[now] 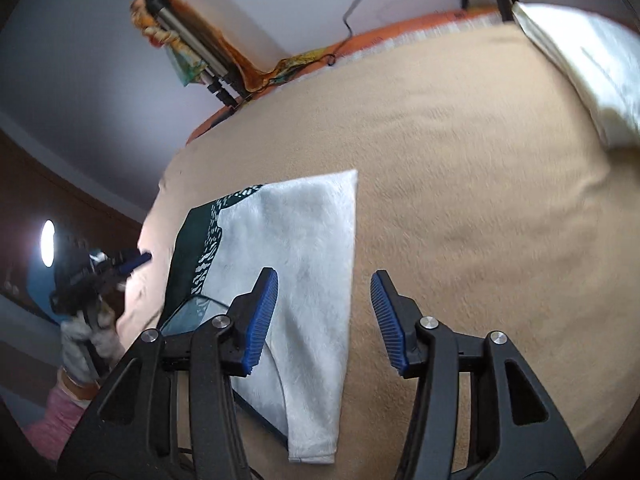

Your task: Fold small clothes

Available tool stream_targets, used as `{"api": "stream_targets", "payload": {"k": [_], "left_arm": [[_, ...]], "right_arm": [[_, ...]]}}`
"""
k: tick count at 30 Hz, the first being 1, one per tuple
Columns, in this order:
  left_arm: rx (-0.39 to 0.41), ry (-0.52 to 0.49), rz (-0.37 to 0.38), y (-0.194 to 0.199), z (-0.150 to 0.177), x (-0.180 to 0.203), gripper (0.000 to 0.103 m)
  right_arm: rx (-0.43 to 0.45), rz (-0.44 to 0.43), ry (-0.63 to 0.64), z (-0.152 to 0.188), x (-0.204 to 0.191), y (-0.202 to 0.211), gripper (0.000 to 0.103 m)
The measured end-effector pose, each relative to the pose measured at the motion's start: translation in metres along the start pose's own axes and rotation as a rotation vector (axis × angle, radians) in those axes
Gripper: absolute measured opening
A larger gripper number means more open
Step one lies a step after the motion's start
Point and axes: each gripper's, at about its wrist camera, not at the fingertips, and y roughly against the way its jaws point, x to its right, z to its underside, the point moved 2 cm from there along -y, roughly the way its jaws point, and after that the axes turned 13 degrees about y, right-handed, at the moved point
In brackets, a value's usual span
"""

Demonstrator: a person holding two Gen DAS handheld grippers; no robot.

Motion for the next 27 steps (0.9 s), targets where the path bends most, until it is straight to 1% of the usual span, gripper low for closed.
{"api": "stream_targets", "payload": {"k": [2, 4, 10, 11, 12, 14, 17, 21, 24, 26, 27], "left_arm": [[-0.03, 0.046, 0.02, 0.003, 0.017, -0.005, 0.055], [-0.046, 0.074, 0.024, 0.005, 0.029, -0.009, 0.056], [-0.109, 0.225, 0.056, 0.011, 0.073, -0.035, 0.057], [-0.127, 0.251, 0.075, 0.01, 0.081, -0.039, 0.057], [-0.126, 0.268, 0.098, 0.01, 0.084, -0.039, 0.057], [-0.114, 0.279, 0.106, 0.008, 0.085, -0.038, 0.057], [-0.117, 0.324, 0.148, 0.0, 0.08, -0.036, 0.056], [-0.131, 0.309, 0.171, -0.012, 0.074, -0.028, 0.055], [-0.138, 0.326, 0.206, -0.023, 0.066, -0.025, 0.049], [-0.137, 0.324, 0.202, -0.029, 0.06, -0.023, 0.034], [-0.134, 0.313, 0.201, -0.033, 0.058, -0.021, 0.028]], "right_arm": [[-0.008, -0.039, -0.044, 0.006, 0.011, -0.005, 0.051], [-0.021, -0.068, -0.069, 0.012, 0.016, -0.01, 0.051], [-0.022, -0.168, -0.12, 0.018, 0.02, -0.019, 0.051], [-0.021, -0.189, -0.129, 0.018, 0.02, -0.02, 0.051], [-0.022, -0.2, -0.136, 0.018, 0.02, -0.022, 0.051], [-0.019, -0.217, -0.143, 0.017, 0.018, -0.026, 0.051], [-0.012, -0.243, -0.164, 0.014, 0.017, -0.032, 0.051], [-0.001, -0.274, -0.179, 0.007, 0.014, -0.043, 0.048], [0.007, -0.296, -0.188, 0.0, 0.01, -0.053, 0.047], [0.012, -0.304, -0.188, -0.003, 0.007, -0.059, 0.046], [0.009, -0.301, -0.184, -0.006, 0.005, -0.062, 0.044]]}}
